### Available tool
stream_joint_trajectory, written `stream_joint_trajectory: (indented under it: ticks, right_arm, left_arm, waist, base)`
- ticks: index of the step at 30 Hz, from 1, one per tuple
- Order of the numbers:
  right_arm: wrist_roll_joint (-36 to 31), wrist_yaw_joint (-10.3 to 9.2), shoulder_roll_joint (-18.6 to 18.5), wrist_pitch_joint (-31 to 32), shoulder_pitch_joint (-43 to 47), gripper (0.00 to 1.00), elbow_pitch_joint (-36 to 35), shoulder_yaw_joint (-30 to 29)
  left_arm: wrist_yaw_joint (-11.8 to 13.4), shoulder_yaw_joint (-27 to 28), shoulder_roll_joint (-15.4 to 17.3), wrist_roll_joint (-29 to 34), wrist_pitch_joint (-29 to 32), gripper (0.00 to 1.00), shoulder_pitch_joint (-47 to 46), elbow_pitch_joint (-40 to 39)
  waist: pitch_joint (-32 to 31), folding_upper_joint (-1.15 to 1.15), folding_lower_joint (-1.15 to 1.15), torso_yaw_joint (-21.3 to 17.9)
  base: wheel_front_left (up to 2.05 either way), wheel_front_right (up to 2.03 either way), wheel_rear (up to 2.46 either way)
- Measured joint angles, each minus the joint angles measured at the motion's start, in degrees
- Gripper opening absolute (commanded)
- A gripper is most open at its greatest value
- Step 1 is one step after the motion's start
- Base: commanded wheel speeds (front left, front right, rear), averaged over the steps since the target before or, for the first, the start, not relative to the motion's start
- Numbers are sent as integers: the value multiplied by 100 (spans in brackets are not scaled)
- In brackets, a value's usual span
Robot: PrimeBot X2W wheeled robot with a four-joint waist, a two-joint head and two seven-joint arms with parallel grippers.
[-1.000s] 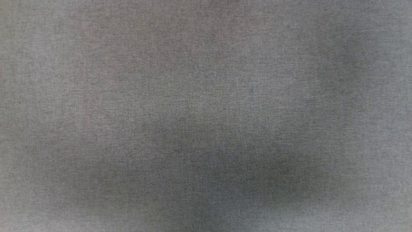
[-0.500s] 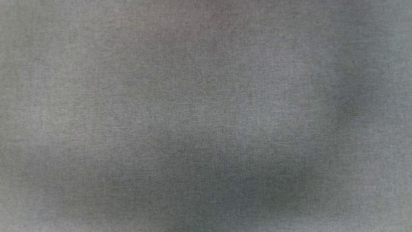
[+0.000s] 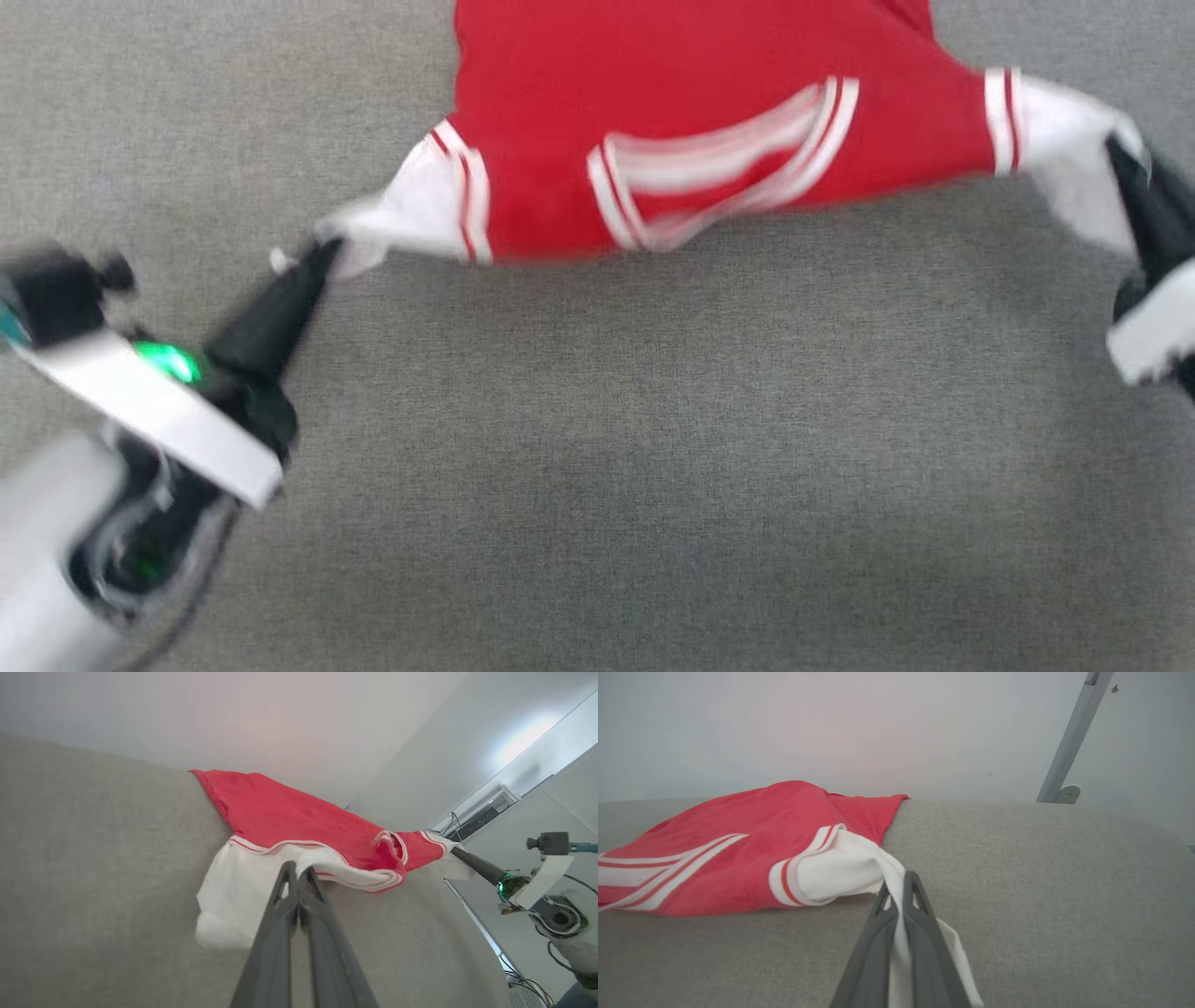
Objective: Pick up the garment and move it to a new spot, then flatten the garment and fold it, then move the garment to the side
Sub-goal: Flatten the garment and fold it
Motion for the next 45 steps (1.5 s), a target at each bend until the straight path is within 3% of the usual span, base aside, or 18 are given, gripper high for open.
stream_joint_trajectory:
  ticks: [9, 21, 27, 35, 37, 38, 39, 45]
  right_arm:
    - [428, 0, 111, 810, 1884, 0, -1337, -232]
    - [652, 1, 21, 995, 3323, 0, -1549, -740]
    - [650, 1, -13, 956, 3518, 0, -1482, -803]
    - [534, 1, -58, 991, 3473, 0, -1340, -611]
    - [517, 0, -76, 991, 3459, 15, -1326, -575]
    - [483, 0, -91, 983, 3449, 75, -1325, -546]
    - [475, 0, -91, 966, 3442, 100, -1330, -534]
    - [497, 0, -270, 1069, 3437, 100, -1750, -766]
  left_arm:
    - [0, 390, -252, 179, 0, 0, 1701, -339]
    - [0, 868, -135, 97, 0, 0, 3246, -871]
    - [0, 637, -118, 311, -1, 0, 3440, -966]
    - [0, 243, -398, 344, -1, 0, 3106, -682]
    - [0, 200, -402, 354, -2, 0, 3059, -646]
    - [0, 179, -409, 361, -2, 0, 3034, -611]
    - [0, 177, -414, 361, -2, 0, 3023, -588]
    - [0, 181, -452, 374, -9, 0, 2966, -637]
  waist:
    - [-110, 0, -1, 68]
    - [-177, 0, 0, 242]
    - [-193, 0, 0, 297]
    - [-204, 0, 0, 333]
    - [-207, 0, 0, 330]
    - [-208, 0, 0, 324]
    - [-208, 0, 0, 315]
    - [-226, 0, 0, 287]
  base:
    - [0, 0, 0]
    - [0, 0, 0]
    - [0, 0, 0]
    - [0, 0, 0]
    - [0, 0, 0]
    - [0, 0, 0]
    - [0, 0, 0]
    - [0, 0, 0]
